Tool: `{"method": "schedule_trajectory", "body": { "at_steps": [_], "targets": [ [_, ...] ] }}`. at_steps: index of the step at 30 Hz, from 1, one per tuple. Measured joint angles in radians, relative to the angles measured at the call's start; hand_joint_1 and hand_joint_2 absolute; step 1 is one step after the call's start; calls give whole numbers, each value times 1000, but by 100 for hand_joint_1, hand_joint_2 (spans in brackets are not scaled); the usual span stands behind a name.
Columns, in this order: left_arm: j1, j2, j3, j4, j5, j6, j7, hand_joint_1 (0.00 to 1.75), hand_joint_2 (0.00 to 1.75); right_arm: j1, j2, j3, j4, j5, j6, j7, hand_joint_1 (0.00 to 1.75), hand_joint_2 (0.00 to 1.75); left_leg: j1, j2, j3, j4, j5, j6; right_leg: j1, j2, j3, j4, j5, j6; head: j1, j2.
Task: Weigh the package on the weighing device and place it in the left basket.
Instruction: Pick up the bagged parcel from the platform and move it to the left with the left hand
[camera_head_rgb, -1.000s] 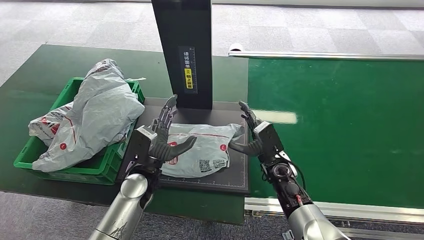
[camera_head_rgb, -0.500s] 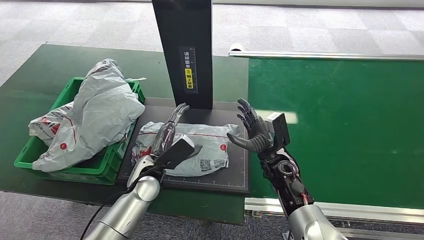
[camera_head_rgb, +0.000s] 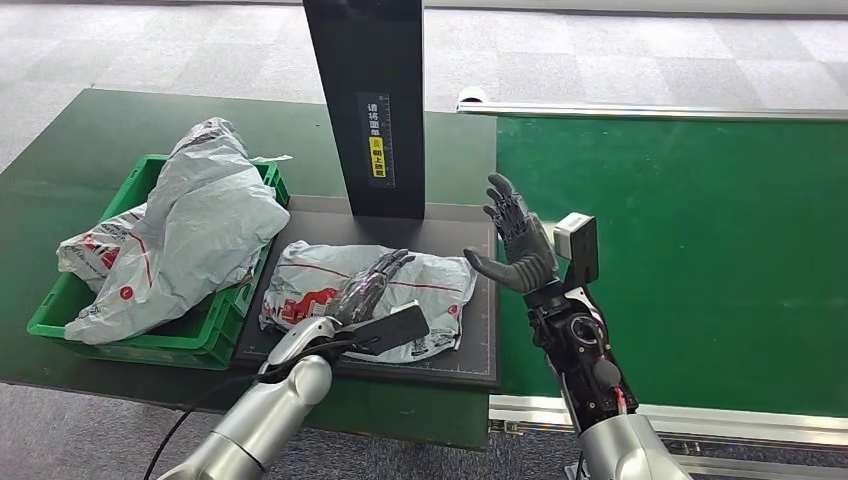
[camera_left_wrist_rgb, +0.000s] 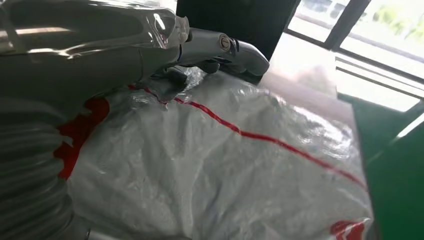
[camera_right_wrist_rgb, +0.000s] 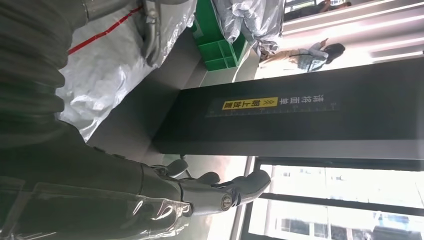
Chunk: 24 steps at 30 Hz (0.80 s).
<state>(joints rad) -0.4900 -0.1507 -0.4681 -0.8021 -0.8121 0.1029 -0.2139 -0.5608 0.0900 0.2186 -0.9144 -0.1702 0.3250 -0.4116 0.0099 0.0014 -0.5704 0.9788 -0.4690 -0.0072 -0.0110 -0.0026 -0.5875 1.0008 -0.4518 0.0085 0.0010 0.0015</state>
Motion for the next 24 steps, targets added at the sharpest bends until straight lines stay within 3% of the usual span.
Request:
{"method": "schedule_trajectory", "body": {
  "at_steps": [2,6,9,15,24],
  "targets": [
    [-18,-6,-7,33,-39,-3,52,0,175,3,0,-2,-6,4,2,1,0,175,0,0,0,0,0,0,0,0,0,0,0,0,0,0],
    [-55,-23,-16,98,-114,6,145,155,175,11,0,-5,-12,27,2,8,0,175,0,0,1,0,0,0,0,0,1,0,0,0,0,0],
    [-68,-33,-16,131,-130,9,156,172,175,15,0,-6,-12,42,2,14,0,175,0,0,2,0,0,0,0,0,2,0,0,0,0,0],
    [-68,-36,2,147,-126,61,120,175,175,16,1,-6,-11,60,-15,26,0,175,0,0,3,0,0,0,0,0,3,0,0,0,0,0],
    [-39,-35,61,125,-98,178,61,175,175,14,1,-6,33,144,-148,51,0,175,0,0,1,0,0,0,0,0,2,0,0,0,0,0]
  ]
}}
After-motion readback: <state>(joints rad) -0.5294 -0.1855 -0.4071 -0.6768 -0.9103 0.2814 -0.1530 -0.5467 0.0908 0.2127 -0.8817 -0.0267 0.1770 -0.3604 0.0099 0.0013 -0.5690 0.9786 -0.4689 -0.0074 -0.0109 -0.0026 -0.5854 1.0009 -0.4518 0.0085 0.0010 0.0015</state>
